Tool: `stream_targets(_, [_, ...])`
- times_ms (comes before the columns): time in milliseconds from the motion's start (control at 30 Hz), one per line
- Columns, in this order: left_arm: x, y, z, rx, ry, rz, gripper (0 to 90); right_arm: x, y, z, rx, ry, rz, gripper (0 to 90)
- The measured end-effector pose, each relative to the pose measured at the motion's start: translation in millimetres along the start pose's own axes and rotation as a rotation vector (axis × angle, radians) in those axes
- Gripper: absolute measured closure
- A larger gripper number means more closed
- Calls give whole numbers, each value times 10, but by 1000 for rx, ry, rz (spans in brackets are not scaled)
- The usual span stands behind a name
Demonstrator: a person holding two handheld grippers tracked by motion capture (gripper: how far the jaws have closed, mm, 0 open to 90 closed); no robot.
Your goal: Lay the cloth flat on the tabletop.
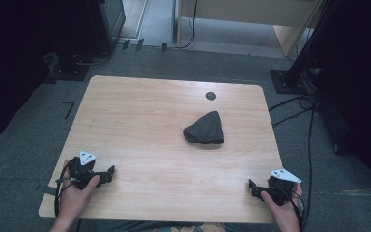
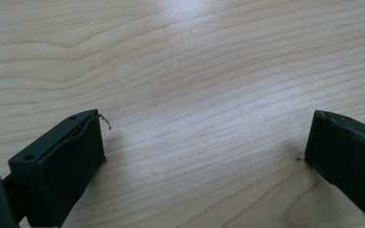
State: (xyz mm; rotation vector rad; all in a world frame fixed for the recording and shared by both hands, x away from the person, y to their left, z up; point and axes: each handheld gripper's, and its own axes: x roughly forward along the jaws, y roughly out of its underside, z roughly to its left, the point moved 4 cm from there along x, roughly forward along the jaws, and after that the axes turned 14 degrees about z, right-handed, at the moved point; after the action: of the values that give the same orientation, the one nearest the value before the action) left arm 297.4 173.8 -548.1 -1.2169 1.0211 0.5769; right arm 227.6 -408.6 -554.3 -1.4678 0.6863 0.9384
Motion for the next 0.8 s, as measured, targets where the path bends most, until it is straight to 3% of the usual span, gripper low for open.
stream_targets(200, [28, -50, -49, 11, 3, 0, 0, -16, 13, 3, 13, 9, 10, 0])
stream_targets(333, [45, -83, -106, 26, 14, 2, 0, -56, 6, 59, 19, 10, 5, 70])
stream_targets(500, [55, -100, -139, 14, 6, 1, 0, -135, -101, 190, 7, -32, -34, 71])
stream_targets(600, [74, -135, -174, -4, -1, 0, 0, -183, -224, 313, -6, -67, -54, 75])
stream_targets(633, [83, -149, -190, -9, -6, -1, 0, -209, -316, 407, -22, -99, -66, 75])
stream_targets(733, [89, -163, -222, 3, 0, 0, 0, -226, -411, 514, -55, -106, -77, 76])
stream_targets(800, [89, -163, -222, 4, 1, 0, 0, -230, -565, 684, -89, -112, -99, 152])
